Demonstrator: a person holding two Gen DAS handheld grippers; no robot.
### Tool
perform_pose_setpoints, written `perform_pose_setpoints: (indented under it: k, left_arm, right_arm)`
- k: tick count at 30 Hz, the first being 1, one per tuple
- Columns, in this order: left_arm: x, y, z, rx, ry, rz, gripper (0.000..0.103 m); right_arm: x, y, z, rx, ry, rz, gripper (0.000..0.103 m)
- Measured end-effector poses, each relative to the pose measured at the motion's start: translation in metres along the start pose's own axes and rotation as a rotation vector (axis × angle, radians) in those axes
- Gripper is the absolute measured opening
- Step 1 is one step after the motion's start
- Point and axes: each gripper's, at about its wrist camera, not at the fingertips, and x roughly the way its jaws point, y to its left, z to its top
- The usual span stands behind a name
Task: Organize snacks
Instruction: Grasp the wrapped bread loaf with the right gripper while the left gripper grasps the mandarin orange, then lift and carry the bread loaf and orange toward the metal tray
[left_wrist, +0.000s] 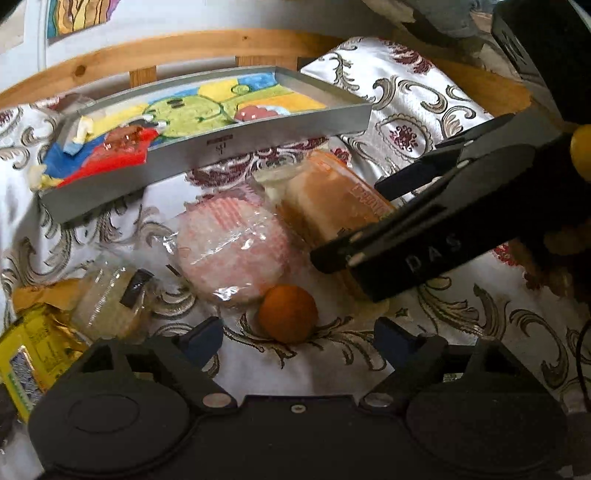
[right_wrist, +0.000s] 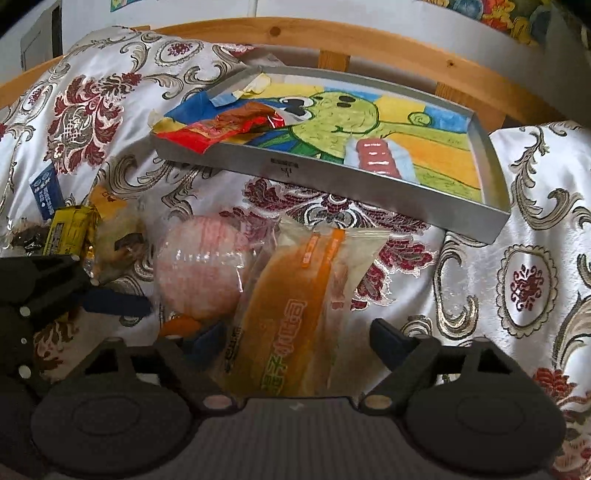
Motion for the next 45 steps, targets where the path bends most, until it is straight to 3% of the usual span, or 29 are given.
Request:
perform_pose_setpoints:
  k: [6,12,21,29,36,45]
  left_arm:
    - [0.006,0.004,-0.001,-0.024,0.011,-0.01,0.072]
    - [0.012,0.01,0.004,-0.052,-0.002,0.024,0.051]
    - [0.017,0.007,0.004,-0.06,-0.002,0.045,0.044]
    - [0.013,0.001,0.002,-0.046,0.006,0.059,0.036]
    - [0.007,-0.004,0.001,-0.025,0.007,0.091,0.035]
    - [-0.013,-0.012,-0.001,-0.044,0.008,0.071,0.035]
  right_arm:
    - [-0.004,-0.003,0.001,0.008,0.031,0.012,0.059]
    - [-0.009,-0.007,0.001,0.025,0.022,-0.009,0.057]
    - [0.006,-0.001,-0.004,0.012,0.001,-0.043,0.063]
    - [0.005,0.004,-0.009,-0.02,-0.021,-0.07,0.058]
    - [-0.003,0.022,-0.013,-0.189,-0.078,-0.213,0.052]
    - [-0.024,0.028,-0.016,-0.257,-0.134,-0.316,0.052]
